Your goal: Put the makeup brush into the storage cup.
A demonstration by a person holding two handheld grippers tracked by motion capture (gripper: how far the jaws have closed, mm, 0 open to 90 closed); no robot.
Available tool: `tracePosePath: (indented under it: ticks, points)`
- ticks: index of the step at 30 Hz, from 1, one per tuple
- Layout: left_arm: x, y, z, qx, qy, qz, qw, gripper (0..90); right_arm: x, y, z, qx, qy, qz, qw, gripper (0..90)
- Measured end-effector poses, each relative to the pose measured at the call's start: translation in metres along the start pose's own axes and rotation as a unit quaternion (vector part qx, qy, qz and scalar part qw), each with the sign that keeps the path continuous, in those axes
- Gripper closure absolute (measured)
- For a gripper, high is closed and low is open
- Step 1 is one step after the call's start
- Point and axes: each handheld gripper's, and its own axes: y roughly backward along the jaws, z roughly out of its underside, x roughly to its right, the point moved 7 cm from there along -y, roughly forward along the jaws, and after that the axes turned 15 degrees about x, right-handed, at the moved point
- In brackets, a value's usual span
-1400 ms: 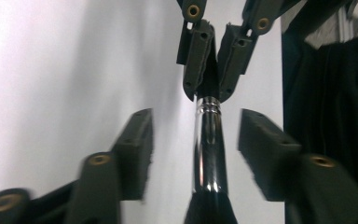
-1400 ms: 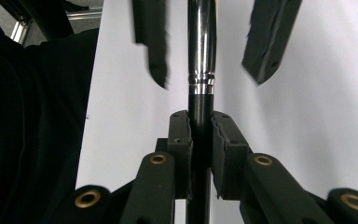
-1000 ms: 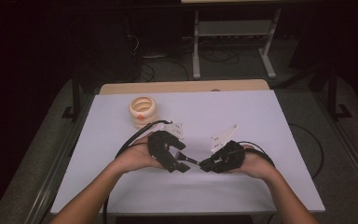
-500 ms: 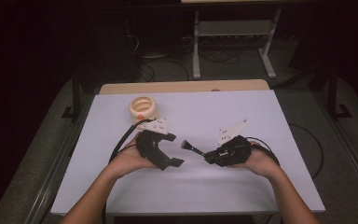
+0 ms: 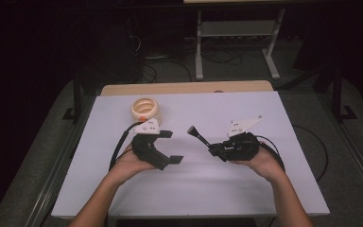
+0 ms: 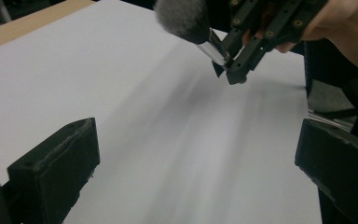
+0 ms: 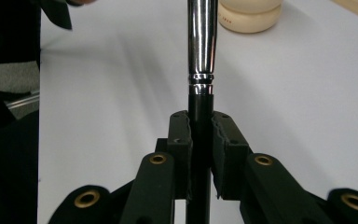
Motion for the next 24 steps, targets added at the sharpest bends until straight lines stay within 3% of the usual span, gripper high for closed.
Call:
tracePosePath:
  ticks: [1,8,10,15,19,22,24]
  points:
    - [-0.002,-0.001,0.002,0.010,0.004,-0.011,0.9999,0.0,-0.001,-0.001,-0.001,0.004,0.001,0.005,1.0000,78.3]
    - [-0.003,-0.005,0.004,0.044,0.012,-0.022,0.9987,0.0,0.000,-0.001,0.000,0.003,-0.001,0.018,0.9998,78.2]
    - [-0.005,-0.008,0.004,0.054,0.014,-0.023,0.9982,0.0,0.001,0.000,0.000,0.014,-0.003,0.022,0.9997,78.3]
    - [-0.006,-0.015,0.008,0.059,0.027,-0.017,0.9977,0.0,0.000,-0.005,0.003,0.019,-0.009,0.026,0.9994,78.3]
    - [-0.001,-0.016,0.009,0.062,0.024,-0.009,0.9977,0.0,-0.004,-0.013,0.005,0.021,-0.012,0.025,0.9994,78.3]
    - [0.001,-0.019,0.013,0.064,0.038,-0.011,0.9972,0.0,-0.006,-0.017,0.005,0.027,-0.016,0.022,0.9992,78.3]
    - [0.002,-0.021,0.016,0.067,0.034,-0.013,0.9971,0.0,-0.008,-0.020,0.005,0.032,-0.020,0.024,0.9990,78.2]
